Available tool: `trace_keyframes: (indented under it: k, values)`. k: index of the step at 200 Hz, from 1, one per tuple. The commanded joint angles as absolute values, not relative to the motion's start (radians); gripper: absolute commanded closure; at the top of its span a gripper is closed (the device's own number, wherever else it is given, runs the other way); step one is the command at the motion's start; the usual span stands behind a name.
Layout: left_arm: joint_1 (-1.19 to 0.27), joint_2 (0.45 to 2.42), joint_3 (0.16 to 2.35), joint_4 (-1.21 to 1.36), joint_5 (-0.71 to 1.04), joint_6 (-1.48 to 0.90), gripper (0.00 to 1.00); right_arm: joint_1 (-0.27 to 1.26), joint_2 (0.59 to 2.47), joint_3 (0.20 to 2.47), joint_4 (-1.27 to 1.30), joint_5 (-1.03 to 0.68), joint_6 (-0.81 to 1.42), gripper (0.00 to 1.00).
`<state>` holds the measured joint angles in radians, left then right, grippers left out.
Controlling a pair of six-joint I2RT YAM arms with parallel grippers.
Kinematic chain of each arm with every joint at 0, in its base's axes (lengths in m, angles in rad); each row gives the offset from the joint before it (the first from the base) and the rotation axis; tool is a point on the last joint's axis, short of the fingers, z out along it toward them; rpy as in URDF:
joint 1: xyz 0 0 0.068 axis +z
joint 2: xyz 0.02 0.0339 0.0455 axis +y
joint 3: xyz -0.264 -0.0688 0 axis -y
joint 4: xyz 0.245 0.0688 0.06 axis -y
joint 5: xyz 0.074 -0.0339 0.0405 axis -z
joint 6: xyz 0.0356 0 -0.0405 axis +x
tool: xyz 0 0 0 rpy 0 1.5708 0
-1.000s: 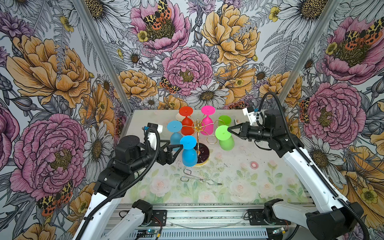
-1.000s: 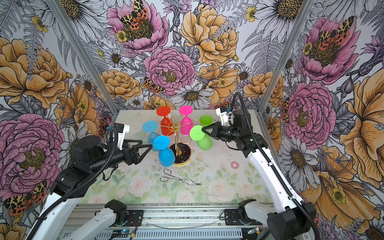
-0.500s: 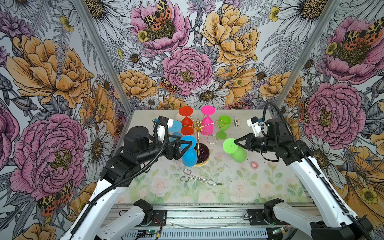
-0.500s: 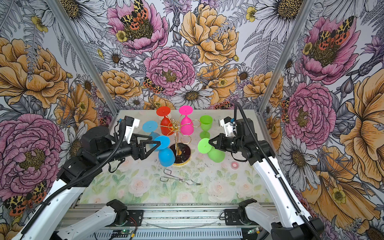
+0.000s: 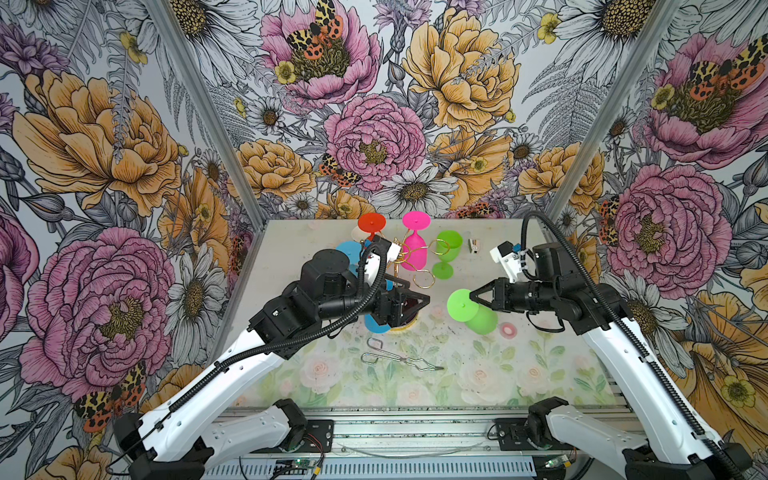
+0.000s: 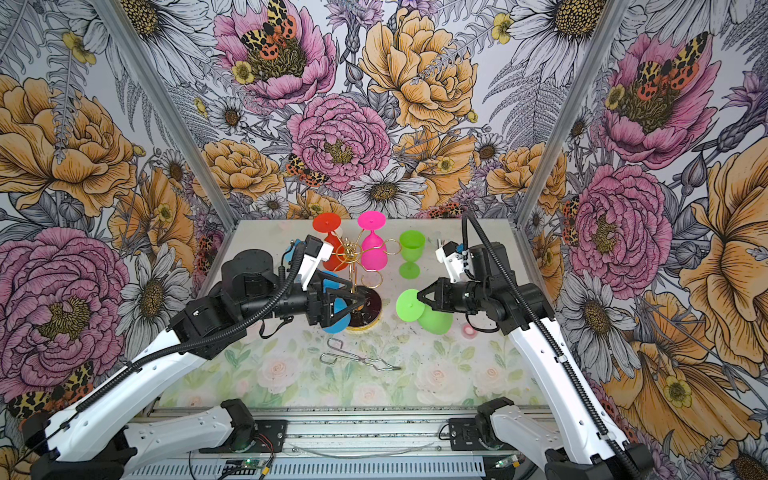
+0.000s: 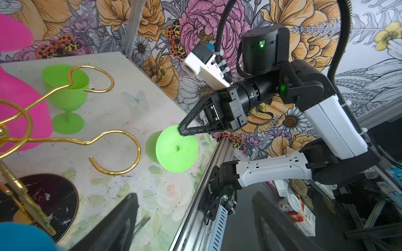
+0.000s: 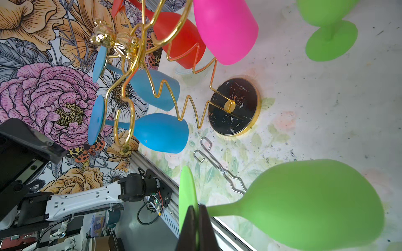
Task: Take the wine glass off the wine glass rack
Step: 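Grasp the green glass stem with the left gripper beside the right gripper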
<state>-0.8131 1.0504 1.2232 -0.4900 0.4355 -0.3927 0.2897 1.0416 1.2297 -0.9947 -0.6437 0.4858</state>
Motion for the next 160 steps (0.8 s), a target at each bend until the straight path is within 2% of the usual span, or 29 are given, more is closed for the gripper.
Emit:
trace_keyframes:
  k: [1,36,81,160]
  values:
    - [-0.833,1.076,1.184,-0.349,0.455,-0.460,0.18,0.303,1.022,1.272,-1.015,-0.682,0.453,1.00]
    - [-0.863,1.114,1.139,-0.237,0.477,-0.519,0.22,0.313,1.025,1.308,-1.016,-0.728,0.437,1.00]
    - [-0.870,1.154,1.135,-0.221,0.500,-0.534,0.25,0.367,1.036,1.370,-1.013,-0.807,0.392,1.00]
    - [-0.871,1.193,1.137,-0.234,0.563,-0.560,0.35,0.390,1.056,1.401,-1.012,-0.797,0.378,1.00]
